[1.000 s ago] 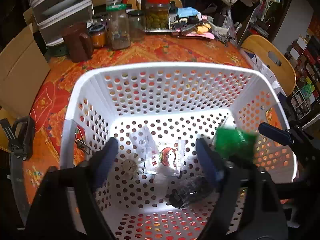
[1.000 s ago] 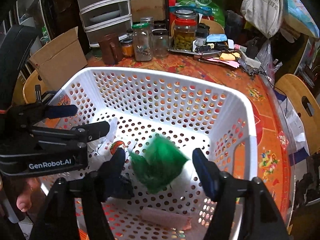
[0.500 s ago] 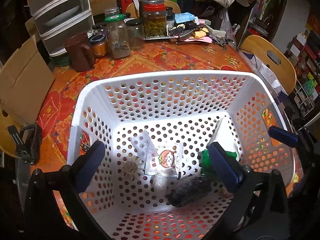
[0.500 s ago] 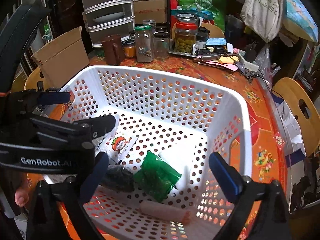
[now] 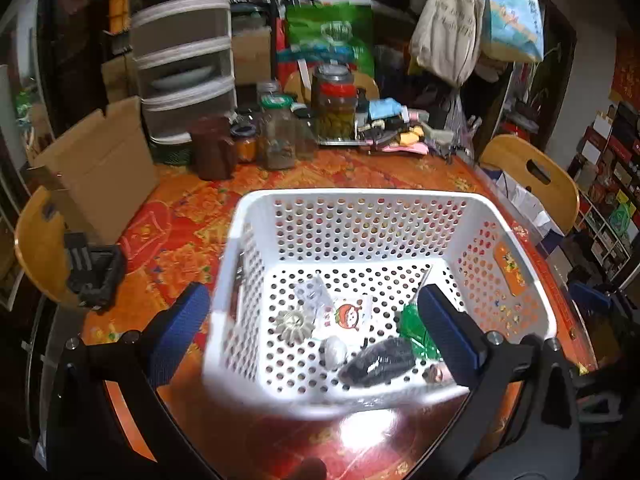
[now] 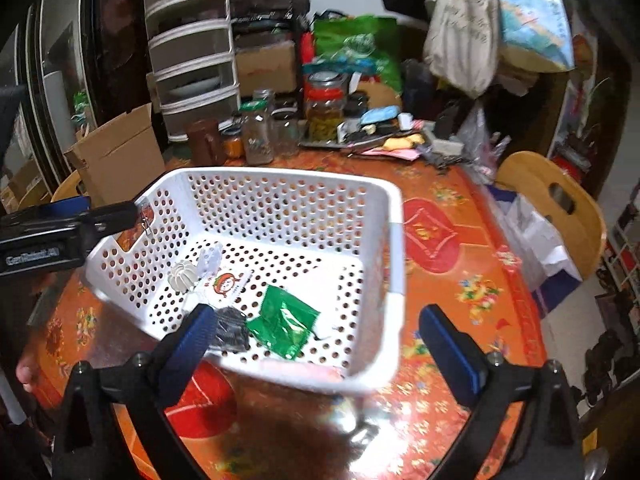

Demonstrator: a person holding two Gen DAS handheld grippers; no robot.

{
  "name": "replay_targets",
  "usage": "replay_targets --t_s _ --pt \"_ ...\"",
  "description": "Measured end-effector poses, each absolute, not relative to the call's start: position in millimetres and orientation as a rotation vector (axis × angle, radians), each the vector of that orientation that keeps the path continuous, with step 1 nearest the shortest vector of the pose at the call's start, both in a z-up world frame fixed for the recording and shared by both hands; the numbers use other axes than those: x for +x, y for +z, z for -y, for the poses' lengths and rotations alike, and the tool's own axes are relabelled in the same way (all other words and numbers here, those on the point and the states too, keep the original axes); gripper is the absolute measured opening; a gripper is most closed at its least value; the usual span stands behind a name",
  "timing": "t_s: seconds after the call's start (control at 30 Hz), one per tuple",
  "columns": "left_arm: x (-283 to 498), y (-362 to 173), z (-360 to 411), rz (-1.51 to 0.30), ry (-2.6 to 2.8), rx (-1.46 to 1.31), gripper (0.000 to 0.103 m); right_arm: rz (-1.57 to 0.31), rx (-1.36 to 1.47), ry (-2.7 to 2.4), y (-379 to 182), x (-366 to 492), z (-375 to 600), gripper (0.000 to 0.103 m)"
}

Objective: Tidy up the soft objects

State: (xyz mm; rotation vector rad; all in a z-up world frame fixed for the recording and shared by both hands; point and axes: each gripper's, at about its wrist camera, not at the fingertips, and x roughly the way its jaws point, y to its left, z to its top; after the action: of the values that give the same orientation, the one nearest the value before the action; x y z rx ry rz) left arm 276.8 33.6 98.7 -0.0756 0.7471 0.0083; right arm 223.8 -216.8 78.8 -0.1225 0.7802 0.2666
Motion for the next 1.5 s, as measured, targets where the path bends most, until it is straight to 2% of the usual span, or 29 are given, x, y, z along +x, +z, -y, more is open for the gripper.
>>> replay_targets --t_s 0.5,0.9,1.5 --pt "117 103 -28 -0.581 0.036 -0.009 0.103 -0.667 -0.147 0.256 81 112 223 0.101" --pt "11 110 -17 -0.524 0.055 0.001 0.103 -0.576 -0.123 0.234 115 31 241 0.101" --pt "17 103 -10 -0.563 0.069 -0.019 0.103 -0.615 -0.117 0.249 106 29 239 0.101"
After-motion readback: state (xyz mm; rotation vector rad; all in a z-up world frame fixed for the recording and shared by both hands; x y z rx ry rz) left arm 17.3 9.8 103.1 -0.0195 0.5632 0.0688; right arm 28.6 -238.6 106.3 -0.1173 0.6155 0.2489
